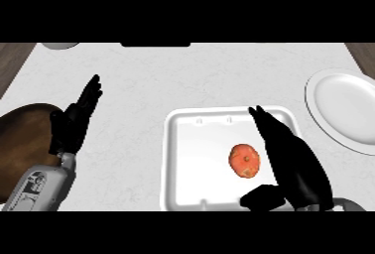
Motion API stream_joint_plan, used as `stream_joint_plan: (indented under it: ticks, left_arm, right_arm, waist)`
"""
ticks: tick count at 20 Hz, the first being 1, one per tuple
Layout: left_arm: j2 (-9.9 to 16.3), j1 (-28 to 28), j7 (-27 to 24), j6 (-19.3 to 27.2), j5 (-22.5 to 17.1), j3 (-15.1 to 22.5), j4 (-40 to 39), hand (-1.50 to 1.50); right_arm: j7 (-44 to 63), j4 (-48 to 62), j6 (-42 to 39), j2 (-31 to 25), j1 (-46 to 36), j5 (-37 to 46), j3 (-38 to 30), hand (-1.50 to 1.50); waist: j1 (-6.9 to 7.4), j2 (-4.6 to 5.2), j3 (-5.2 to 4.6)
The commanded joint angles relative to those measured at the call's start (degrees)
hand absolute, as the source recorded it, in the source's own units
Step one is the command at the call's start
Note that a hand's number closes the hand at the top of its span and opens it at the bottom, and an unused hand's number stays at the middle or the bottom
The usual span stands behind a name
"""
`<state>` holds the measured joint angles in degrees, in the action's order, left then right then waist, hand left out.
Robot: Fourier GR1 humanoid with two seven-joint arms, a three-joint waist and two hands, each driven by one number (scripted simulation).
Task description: Pick the squash from the tray and place it in the plate
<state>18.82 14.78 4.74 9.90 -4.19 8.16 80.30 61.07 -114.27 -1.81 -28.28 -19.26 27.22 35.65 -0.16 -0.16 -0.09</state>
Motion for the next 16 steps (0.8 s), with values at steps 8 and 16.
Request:
stream_joint_plan:
  ticks: [8,16]
  left_arm:
    - [-1.33,0.88,1.08,-0.87,1.81,-1.89,0.57,0.00]
    - [-2.21,-0.90,-0.69,-3.10,2.82,-2.81,0.27,0.00]
  right_arm:
    - [1.09,8.57,-7.52,5.36,1.07,-0.93,-1.74,-1.50]
    - [-6.69,19.71,-7.20,8.54,3.47,3.88,-0.82,-1.50]
  waist:
    - [0.24,0.11,0.09]
    - [0.23,0.19,0.09]
